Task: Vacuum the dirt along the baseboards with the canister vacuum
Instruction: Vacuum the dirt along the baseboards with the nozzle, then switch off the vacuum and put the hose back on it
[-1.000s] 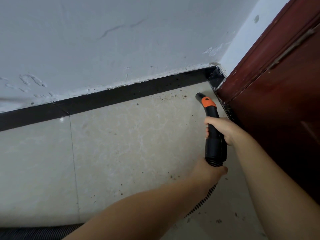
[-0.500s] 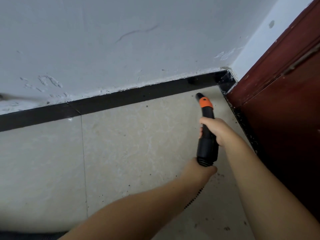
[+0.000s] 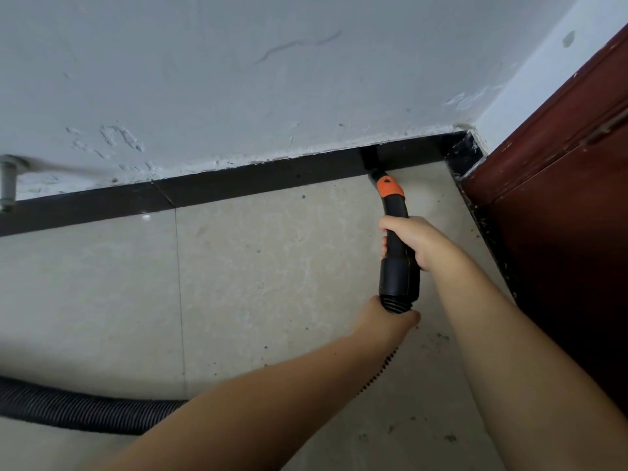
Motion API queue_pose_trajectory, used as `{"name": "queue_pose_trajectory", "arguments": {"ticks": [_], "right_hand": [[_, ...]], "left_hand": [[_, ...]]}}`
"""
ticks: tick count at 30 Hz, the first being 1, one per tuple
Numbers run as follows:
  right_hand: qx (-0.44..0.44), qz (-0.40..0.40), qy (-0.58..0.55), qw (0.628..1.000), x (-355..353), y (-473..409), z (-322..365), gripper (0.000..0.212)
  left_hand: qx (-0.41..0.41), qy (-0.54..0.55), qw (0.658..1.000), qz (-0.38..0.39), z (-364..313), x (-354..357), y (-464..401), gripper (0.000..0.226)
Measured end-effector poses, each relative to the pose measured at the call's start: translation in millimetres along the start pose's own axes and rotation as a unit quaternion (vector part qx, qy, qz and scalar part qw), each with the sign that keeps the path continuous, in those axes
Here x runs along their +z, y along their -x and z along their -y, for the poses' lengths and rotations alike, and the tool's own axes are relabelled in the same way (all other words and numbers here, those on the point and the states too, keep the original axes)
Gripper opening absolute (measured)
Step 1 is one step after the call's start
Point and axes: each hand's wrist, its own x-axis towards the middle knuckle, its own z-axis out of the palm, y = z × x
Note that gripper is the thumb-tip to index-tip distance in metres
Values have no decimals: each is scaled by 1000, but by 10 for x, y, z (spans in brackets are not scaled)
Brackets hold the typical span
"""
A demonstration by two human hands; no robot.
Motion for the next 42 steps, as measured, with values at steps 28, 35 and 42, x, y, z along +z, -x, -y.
{"name": "queue_pose_trajectory", "arguments": {"ticks": [28, 35, 42], "right_hand": [[-13, 187, 255, 949, 2402, 3864, 1750, 14], [-76, 302, 279, 909, 3132, 6018, 2443, 12], [-104, 400, 234, 880, 4001, 7936, 2470, 12]], "left_hand": [[-15, 136, 978, -159, -999, -1796, 3914, 21], [26, 49, 946, -318, -1453, -2396, 5990, 28], [36, 8, 867, -496, -1228, -2917, 7888, 36]]}}
